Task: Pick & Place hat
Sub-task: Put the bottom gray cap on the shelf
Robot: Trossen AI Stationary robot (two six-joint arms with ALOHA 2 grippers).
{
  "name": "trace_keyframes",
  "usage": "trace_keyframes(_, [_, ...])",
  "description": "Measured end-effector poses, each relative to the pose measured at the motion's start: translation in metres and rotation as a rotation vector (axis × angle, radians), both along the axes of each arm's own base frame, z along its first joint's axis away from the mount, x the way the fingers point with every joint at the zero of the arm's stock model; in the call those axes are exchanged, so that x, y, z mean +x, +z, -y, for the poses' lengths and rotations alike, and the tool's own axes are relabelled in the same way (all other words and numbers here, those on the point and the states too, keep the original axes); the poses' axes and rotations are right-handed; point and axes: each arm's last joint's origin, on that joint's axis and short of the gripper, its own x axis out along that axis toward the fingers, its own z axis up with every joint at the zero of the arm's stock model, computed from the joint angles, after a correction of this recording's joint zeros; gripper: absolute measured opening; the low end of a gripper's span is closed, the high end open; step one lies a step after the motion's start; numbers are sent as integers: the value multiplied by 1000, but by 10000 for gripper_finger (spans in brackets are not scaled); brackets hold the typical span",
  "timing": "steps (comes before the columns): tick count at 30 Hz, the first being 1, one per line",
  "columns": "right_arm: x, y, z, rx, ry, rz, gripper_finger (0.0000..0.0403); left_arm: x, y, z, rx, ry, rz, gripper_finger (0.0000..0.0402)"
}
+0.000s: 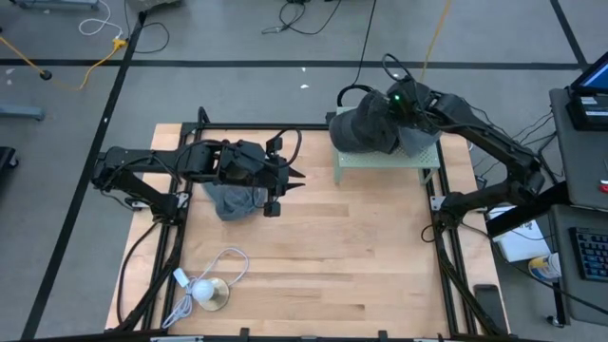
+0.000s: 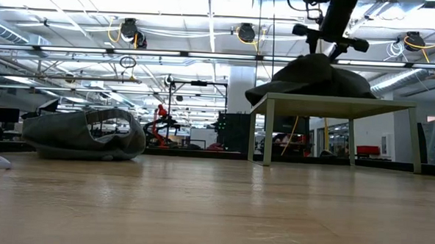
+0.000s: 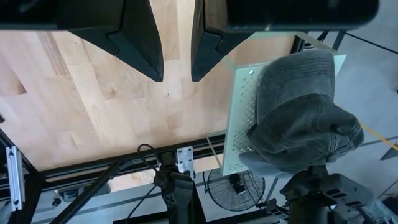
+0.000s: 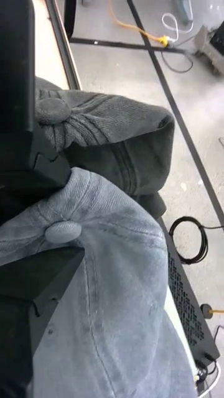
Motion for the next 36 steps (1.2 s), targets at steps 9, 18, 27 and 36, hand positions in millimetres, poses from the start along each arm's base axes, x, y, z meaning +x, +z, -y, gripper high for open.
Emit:
trace_keyframes(9, [-11,16,-9,-72,34,43,142,0,0,0,-1,1,1,88])
trace_keyframes(18, [-18,29,-15,-127,61,125,142,1,1,0,-9,-15,16,88])
trace_keyframes(27, [-17,29,-16,-111,141,112,144,2,3,1,-42,-64,40,88])
trace_keyframes(36, [-25,35,-22,-149,152,83,143,2,3,1,-42,-68,39,88])
